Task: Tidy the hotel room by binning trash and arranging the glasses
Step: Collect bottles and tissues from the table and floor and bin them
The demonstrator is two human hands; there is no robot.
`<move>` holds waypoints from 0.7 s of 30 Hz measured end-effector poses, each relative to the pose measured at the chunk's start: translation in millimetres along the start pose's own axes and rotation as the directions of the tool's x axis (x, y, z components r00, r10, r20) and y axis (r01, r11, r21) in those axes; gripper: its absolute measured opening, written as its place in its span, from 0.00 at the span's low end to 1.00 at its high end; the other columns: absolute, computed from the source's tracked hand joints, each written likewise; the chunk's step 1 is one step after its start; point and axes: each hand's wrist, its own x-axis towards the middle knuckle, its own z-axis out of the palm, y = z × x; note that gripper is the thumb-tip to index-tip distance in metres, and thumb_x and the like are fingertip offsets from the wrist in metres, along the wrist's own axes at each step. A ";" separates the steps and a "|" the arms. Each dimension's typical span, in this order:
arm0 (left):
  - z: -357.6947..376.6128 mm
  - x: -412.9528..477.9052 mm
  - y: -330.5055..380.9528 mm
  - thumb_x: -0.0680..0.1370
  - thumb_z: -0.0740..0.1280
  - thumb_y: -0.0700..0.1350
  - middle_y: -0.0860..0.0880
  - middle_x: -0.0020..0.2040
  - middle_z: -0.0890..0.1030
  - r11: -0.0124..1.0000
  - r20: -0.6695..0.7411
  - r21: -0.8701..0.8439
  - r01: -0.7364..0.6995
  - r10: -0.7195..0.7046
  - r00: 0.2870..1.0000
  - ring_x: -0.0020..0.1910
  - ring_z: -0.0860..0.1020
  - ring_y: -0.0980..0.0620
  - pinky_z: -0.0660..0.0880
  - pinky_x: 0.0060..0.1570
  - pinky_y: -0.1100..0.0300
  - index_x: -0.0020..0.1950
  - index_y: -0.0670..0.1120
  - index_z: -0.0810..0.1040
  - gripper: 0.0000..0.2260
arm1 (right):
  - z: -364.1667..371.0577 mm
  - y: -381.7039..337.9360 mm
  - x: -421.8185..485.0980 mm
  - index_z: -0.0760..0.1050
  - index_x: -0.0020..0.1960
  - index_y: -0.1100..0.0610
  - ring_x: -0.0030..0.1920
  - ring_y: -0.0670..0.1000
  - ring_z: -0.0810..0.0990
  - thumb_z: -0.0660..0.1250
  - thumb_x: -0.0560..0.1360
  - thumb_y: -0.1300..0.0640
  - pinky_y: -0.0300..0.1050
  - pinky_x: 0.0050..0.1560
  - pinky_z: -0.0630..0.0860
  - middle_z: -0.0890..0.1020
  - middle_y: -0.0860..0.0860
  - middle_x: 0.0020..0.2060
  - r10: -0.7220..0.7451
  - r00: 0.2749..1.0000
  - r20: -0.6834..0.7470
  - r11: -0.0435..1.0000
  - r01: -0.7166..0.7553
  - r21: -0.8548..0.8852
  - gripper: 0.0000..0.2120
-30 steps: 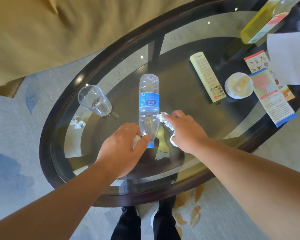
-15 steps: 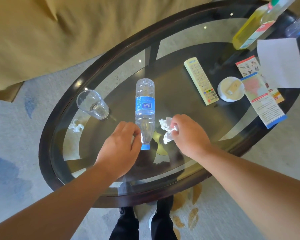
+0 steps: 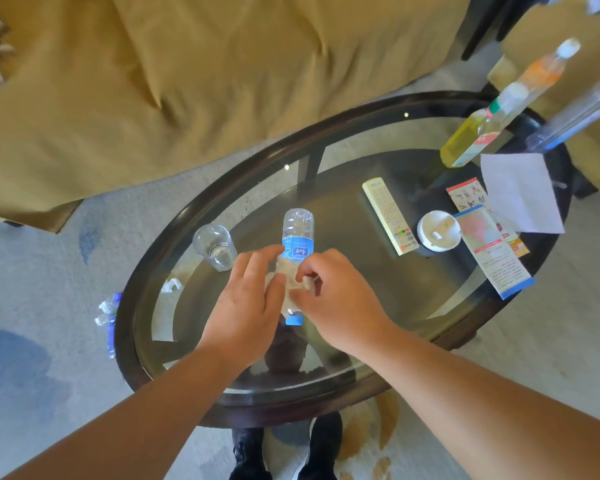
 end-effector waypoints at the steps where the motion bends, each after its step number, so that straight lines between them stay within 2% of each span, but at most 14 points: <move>1: -3.8 -1.7 2.4 0.82 0.56 0.49 0.60 0.59 0.68 1.000 0.000 -0.027 -0.001 0.001 1.000 0.51 0.68 0.76 0.67 0.43 0.73 0.67 0.60 0.66 0.15 | 0.3 -6.9 -1.0 0.70 0.42 0.47 0.37 0.44 0.72 0.67 0.74 0.54 0.34 0.34 0.69 0.70 0.43 0.42 -0.011 1.000 0.000 1.000 0.011 0.017 0.06; 3: -10.2 -5.0 5.7 0.81 0.55 0.50 0.60 0.59 0.70 0.997 -0.003 -0.081 -0.012 0.012 1.000 0.53 0.69 0.73 0.68 0.45 0.73 0.66 0.61 0.68 0.14 | 0.9 -18.9 -1.7 0.69 0.39 0.48 0.35 0.45 0.72 0.65 0.75 0.54 0.36 0.33 0.68 0.71 0.44 0.38 -0.030 1.000 0.001 0.999 0.030 0.034 0.08; 5: -15.2 -7.7 6.0 0.81 0.55 0.52 0.59 0.58 0.73 0.993 -0.007 -0.118 -0.024 0.024 1.000 0.55 0.71 0.69 0.70 0.46 0.72 0.65 0.61 0.68 0.13 | 2.1 -27.9 -1.7 0.71 0.40 0.49 0.33 0.45 0.74 0.64 0.75 0.53 0.40 0.32 0.71 0.75 0.46 0.34 -0.025 1.000 0.018 0.997 0.024 0.074 0.06; 7: -20.1 -9.9 5.0 0.80 0.54 0.54 0.58 0.55 0.76 0.989 -0.018 -0.143 -0.038 0.036 0.999 0.53 0.74 0.66 0.70 0.45 0.72 0.63 0.63 0.68 0.12 | 3.8 -34.0 -1.7 0.73 0.44 0.50 0.35 0.46 0.79 0.65 0.74 0.52 0.46 0.36 0.78 0.79 0.46 0.35 -0.008 0.999 0.047 0.991 0.002 0.131 0.02; 9: -23.2 -11.6 4.4 0.79 0.54 0.55 0.59 0.50 0.79 0.987 -0.028 -0.150 -0.051 0.047 0.998 0.50 0.76 0.64 0.72 0.44 0.71 0.60 0.65 0.68 0.10 | 4.7 -36.6 -1.8 0.73 0.47 0.48 0.40 0.47 0.81 0.64 0.74 0.53 0.51 0.42 0.81 0.82 0.46 0.39 0.001 0.997 0.077 0.985 -0.014 0.173 0.02; 12: -26.2 -12.2 3.0 0.79 0.58 0.54 0.62 0.43 0.79 0.991 -0.040 -0.130 -0.028 0.023 0.999 0.44 0.78 0.63 0.73 0.38 0.69 0.58 0.64 0.69 0.08 | 4.2 -38.4 -3.9 0.72 0.50 0.46 0.43 0.45 0.82 0.64 0.75 0.55 0.51 0.45 0.81 0.82 0.44 0.43 -0.011 0.993 0.117 0.982 -0.011 0.187 0.06; 16: -31.2 -10.0 0.0 0.79 0.61 0.49 0.60 0.40 0.76 1.000 -0.047 -0.001 -0.001 0.001 0.999 0.38 0.76 0.58 0.70 0.35 0.70 0.58 0.57 0.69 0.08 | 1.8 -38.9 -9.2 0.71 0.49 0.43 0.45 0.46 0.83 0.63 0.73 0.57 0.54 0.46 0.82 0.80 0.42 0.46 0.016 0.990 0.142 0.964 -0.053 0.261 0.09; 18: -34.4 -8.8 -1.7 0.79 0.63 0.46 0.60 0.41 0.75 0.998 -0.067 0.061 -0.023 0.027 0.997 0.38 0.76 0.56 0.69 0.35 0.68 0.56 0.54 0.72 0.07 | -2.0 -36.7 -7.2 0.70 0.49 0.41 0.47 0.46 0.82 0.62 0.73 0.57 0.54 0.49 0.80 0.80 0.42 0.47 0.049 0.994 0.097 0.976 -0.069 0.208 0.11; 21: -38.1 -7.6 -5.5 0.77 0.66 0.45 0.54 0.44 0.76 0.992 -0.120 0.109 -0.068 0.081 0.990 0.38 0.77 0.50 0.72 0.37 0.59 0.50 0.49 0.77 0.03 | -10.1 -29.9 1.3 0.69 0.53 0.42 0.50 0.47 0.80 0.61 0.73 0.58 0.49 0.50 0.78 0.78 0.42 0.52 0.109 0.994 0.024 0.990 -0.111 0.088 0.13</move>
